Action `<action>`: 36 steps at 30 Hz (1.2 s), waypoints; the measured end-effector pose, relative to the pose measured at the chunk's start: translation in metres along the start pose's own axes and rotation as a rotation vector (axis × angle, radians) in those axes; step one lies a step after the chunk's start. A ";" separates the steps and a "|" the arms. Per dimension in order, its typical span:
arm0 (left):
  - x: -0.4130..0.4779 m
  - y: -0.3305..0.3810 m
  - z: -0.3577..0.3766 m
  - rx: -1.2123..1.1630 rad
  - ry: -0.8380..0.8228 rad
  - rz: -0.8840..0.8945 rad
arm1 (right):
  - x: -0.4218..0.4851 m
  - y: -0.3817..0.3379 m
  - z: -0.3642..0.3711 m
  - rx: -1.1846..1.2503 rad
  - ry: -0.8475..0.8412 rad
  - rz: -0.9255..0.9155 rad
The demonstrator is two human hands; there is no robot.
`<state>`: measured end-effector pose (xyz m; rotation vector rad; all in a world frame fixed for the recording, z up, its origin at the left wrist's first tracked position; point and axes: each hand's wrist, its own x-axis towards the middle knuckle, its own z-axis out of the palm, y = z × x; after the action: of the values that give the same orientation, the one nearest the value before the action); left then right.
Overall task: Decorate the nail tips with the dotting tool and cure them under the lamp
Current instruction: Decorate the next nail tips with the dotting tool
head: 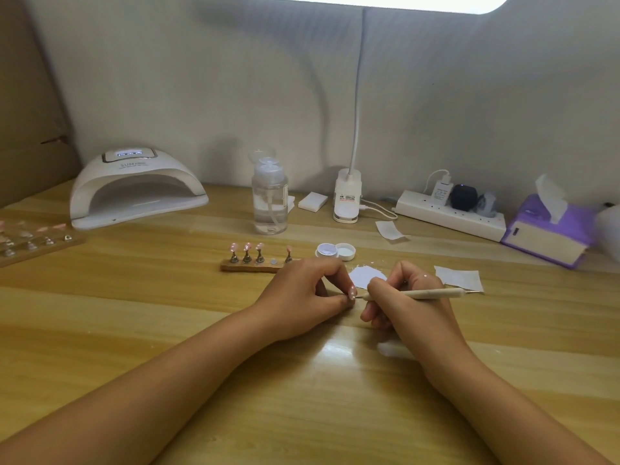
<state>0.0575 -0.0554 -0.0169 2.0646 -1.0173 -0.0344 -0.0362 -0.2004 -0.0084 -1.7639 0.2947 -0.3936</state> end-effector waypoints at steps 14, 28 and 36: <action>-0.001 0.001 0.000 -0.012 -0.004 -0.009 | 0.003 0.002 -0.001 0.081 0.039 0.007; -0.001 0.002 -0.001 -0.014 0.007 0.006 | 0.002 0.003 -0.001 0.063 0.003 -0.006; -0.001 0.000 0.000 -0.023 0.005 0.012 | 0.002 0.000 0.000 0.122 0.040 0.007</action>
<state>0.0568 -0.0550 -0.0170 2.0363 -1.0216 -0.0341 -0.0348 -0.2016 -0.0085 -1.6373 0.2989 -0.4337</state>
